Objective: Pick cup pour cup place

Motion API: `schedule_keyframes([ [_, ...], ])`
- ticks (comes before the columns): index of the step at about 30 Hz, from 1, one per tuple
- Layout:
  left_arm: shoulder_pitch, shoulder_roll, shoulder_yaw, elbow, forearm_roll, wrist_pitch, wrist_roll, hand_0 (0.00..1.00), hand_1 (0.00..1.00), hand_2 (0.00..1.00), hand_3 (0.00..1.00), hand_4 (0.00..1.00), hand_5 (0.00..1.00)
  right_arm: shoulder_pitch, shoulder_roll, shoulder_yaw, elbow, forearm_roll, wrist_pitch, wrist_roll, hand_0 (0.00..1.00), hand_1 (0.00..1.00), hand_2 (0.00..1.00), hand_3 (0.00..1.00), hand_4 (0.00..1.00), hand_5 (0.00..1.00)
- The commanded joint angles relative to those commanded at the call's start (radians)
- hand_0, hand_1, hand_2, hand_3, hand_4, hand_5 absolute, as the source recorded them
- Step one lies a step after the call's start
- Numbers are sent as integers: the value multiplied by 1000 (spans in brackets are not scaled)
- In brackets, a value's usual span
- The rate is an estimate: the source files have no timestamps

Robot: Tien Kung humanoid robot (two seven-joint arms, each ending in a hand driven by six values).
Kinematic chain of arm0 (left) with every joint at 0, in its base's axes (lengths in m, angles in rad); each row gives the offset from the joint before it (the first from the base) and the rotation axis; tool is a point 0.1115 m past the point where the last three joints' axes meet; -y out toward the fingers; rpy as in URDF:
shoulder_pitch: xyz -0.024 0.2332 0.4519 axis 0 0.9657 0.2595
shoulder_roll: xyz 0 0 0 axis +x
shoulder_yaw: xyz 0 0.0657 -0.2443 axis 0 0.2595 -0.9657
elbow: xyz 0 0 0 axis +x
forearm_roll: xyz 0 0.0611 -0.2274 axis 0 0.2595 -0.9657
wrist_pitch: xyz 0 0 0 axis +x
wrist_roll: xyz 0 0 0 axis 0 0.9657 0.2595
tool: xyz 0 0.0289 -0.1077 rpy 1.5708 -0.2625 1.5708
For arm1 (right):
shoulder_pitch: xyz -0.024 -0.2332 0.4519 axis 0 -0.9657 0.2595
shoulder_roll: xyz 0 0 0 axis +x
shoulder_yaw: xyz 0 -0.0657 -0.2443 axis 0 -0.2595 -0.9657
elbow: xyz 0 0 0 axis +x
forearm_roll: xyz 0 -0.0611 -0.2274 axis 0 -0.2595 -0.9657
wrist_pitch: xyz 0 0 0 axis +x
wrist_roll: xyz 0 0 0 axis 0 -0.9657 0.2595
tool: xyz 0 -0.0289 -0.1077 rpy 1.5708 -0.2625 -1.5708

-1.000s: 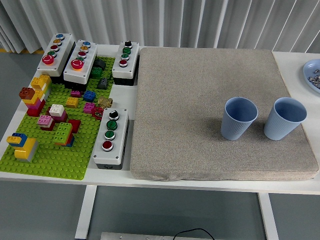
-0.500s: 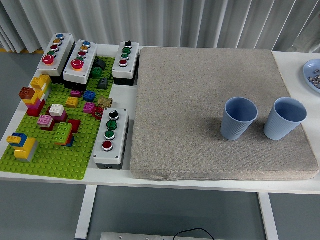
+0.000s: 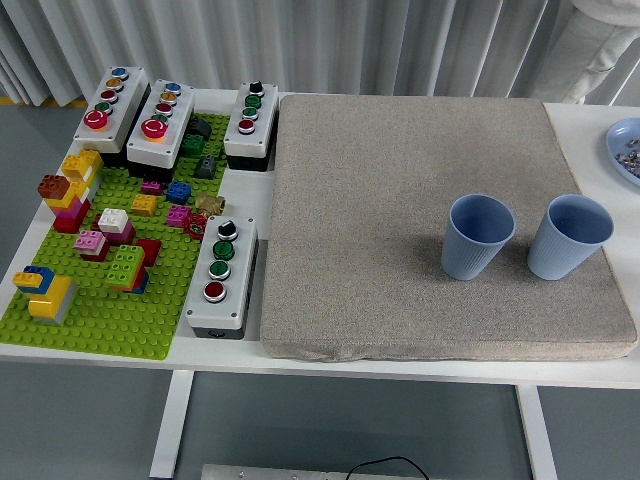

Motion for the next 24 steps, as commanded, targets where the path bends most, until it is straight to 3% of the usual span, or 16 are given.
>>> schedule_keyframes([
  [7, 0, -6, 31, 0, -25, -2, -4, 739, 754, 811, 684, 528, 894, -2, 39, -29, -27, -15, 11, 12, 877, 861, 940, 973, 849, 203],
  [16, -2, -11, 111, 0, -96, -10, -14, 739, 753, 811, 683, 528, 894, -13, 55, -41, -53, -17, 22, 18, 875, 860, 941, 971, 846, 197],
  [24, -2, -13, 131, 0, -116, -12, -15, 739, 752, 810, 683, 527, 895, -18, 65, -61, -76, -27, 22, 23, 875, 860, 939, 971, 847, 199],
])
